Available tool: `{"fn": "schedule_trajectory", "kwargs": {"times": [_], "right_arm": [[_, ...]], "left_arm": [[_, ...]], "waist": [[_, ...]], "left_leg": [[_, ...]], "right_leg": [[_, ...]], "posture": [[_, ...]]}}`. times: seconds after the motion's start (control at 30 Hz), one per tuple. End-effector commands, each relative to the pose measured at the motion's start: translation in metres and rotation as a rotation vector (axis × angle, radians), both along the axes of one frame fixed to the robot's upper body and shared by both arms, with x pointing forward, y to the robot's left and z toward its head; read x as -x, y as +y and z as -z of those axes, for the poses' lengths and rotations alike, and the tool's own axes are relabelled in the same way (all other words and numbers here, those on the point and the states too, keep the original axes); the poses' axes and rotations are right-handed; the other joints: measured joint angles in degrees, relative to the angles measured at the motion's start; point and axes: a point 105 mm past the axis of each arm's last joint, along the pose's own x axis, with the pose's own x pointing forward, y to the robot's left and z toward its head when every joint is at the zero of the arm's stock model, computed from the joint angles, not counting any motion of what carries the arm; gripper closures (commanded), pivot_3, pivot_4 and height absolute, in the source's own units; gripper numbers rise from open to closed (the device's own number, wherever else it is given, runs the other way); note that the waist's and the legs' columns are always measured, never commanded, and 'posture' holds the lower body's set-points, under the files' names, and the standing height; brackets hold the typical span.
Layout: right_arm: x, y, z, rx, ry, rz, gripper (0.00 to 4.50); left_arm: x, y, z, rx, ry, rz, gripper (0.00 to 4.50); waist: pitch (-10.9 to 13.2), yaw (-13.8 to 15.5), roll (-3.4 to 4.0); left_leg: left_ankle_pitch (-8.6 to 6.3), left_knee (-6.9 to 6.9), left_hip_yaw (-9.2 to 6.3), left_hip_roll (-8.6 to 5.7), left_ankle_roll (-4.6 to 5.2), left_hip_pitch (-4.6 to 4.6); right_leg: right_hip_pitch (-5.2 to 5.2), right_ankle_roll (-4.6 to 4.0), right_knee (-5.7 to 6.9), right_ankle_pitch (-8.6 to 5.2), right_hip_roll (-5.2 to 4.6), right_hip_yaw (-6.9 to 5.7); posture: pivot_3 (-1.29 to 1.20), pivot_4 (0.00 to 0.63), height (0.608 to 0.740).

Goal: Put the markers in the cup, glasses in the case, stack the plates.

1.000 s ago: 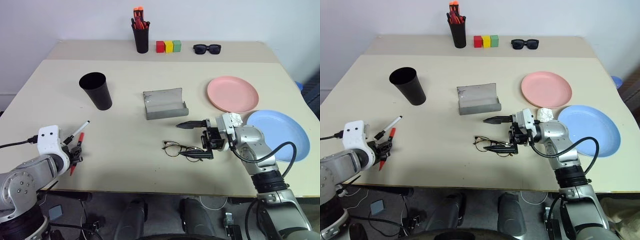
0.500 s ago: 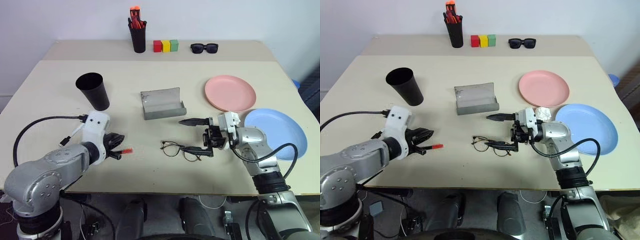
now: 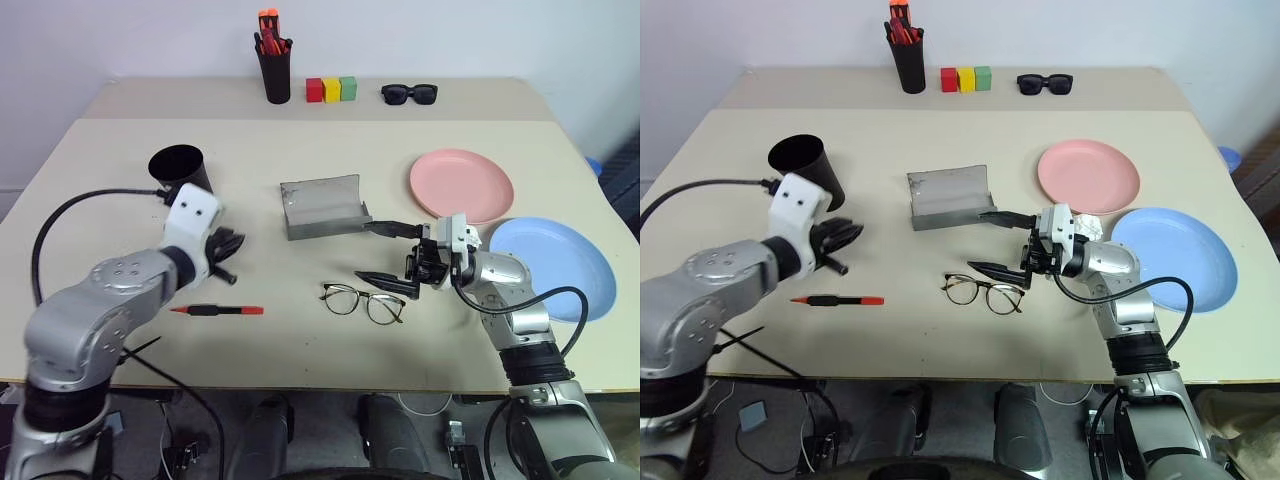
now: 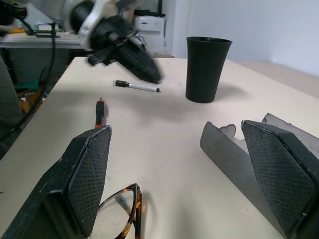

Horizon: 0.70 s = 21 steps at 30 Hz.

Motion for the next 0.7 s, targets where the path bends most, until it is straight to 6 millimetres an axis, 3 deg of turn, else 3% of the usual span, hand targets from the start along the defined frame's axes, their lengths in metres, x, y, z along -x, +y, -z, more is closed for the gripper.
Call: {"fn": "schedule_trajectory", "kwargs": {"times": [0.03, 0.2, 0.53, 0.7], "right_arm": [[0.002, 0.001, -0.012, -0.019, -0.049, -0.007, 0.23], [0.000, 0.003, -0.011, -0.020, -0.045, -0.015, 0.23], [0.000, 0.006, -0.009, -0.024, -0.042, -0.021, 0.23], [0.001, 0.005, -0.008, -0.025, -0.040, -0.015, 0.23]], "left_arm": [[0.012, 0.010, -0.011, -0.021, -0.015, 0.099, 2.74], [0.037, 0.023, -0.009, -0.161, 0.089, 0.306, 0.34], [0.047, 0.045, -0.006, -0.362, 0.257, 0.564, 0.34], [0.034, 0.054, -0.002, -0.447, 0.325, 0.656, 0.34]], "waist": [[0.0, 0.1, -0.03], [0.1, 0.2, -0.03], [0.1, 0.1, -0.01], [0.2, 0.1, 0.02]], "left_leg": [[0.01, 0.01, 0.00, 0.00, -0.01, -0.01], [0.03, 0.02, 0.02, 0.01, -0.04, 0.00], [0.03, -0.10, 0.05, 0.04, -0.03, -0.01], [0.04, -0.08, 0.09, 0.05, -0.02, 0.00]], "right_leg": [[0.00, -0.01, -0.01, 0.00, 0.00, 0.00], [0.03, -0.21, -0.04, -0.11, 0.00, 0.00], [-0.06, -0.27, -0.01, -0.15, 0.01, 0.00], [-0.07, -0.25, 0.03, -0.14, 0.02, 0.00]], "posture": [[0.00, 0.150, 0.740], [0.00, 0.150, 0.740], [0.00, 0.150, 0.740], [0.00, 0.150, 0.740]]}}
